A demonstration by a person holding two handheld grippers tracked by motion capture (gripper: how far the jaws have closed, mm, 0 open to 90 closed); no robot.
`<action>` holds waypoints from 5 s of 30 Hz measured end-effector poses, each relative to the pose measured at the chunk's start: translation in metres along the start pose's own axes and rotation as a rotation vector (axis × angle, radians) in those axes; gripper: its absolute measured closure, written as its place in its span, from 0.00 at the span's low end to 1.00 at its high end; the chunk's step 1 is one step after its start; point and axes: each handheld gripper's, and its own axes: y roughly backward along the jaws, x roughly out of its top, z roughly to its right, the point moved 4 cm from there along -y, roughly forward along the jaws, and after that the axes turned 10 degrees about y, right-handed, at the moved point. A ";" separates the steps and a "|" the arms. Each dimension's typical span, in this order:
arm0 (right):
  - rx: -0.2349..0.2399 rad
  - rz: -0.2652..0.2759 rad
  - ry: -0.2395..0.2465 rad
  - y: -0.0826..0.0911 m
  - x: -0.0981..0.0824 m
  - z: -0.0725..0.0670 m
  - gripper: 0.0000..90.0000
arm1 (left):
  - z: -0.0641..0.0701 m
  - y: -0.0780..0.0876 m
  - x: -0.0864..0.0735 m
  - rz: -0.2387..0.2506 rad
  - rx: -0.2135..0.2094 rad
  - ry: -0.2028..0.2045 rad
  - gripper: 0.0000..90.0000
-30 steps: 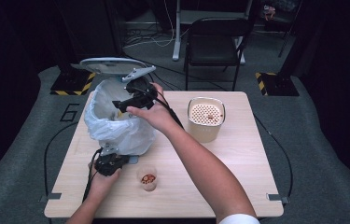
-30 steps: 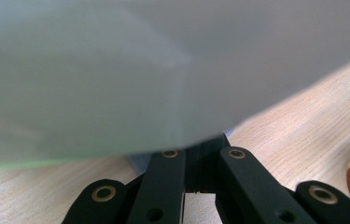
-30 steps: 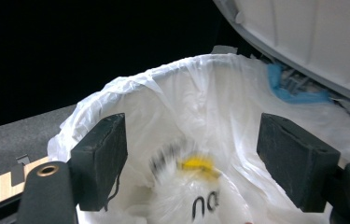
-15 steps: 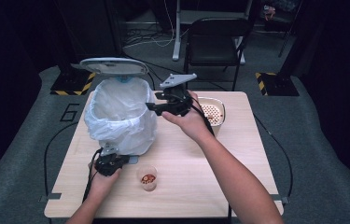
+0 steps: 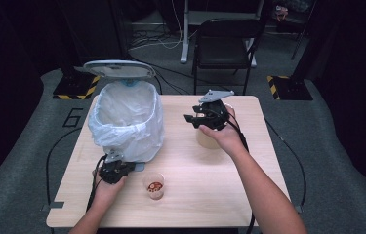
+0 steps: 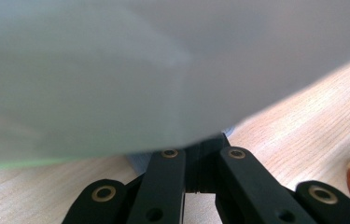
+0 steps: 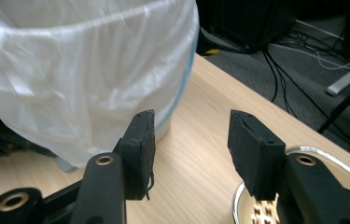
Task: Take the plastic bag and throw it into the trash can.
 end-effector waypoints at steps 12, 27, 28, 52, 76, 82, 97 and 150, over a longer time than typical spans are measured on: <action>-0.067 -0.058 -0.039 -0.004 -0.057 0.024 0.62 | 0.000 0.000 0.000 -0.002 -0.002 0.003 1.00; -0.064 -0.116 -0.065 -0.013 -0.102 0.039 0.62 | 0.000 0.000 0.000 -0.002 -0.005 0.003 1.00; -0.054 -0.120 -0.066 -0.014 -0.103 0.038 0.63 | 0.000 0.000 0.000 -0.002 -0.005 0.003 1.00; 0.057 -0.109 -0.011 0.003 -0.103 -0.015 0.93 | 0.000 0.000 0.000 0.006 -0.004 0.003 1.00; 0.098 -0.118 -0.010 0.039 -0.103 -0.082 0.94 | 0.000 0.000 0.000 -0.005 0.002 -0.002 1.00; 0.109 -0.111 -0.016 0.043 -0.105 -0.087 0.93 | 0.000 0.000 0.000 -0.005 0.003 -0.004 1.00; 0.099 -0.029 -0.032 0.050 -0.093 -0.095 0.66 | 0.000 0.000 0.000 0.001 -0.001 0.005 1.00; 0.217 0.011 -0.011 -0.026 -0.112 -0.185 0.16 | 0.004 -0.002 -0.002 0.010 -0.009 0.073 1.00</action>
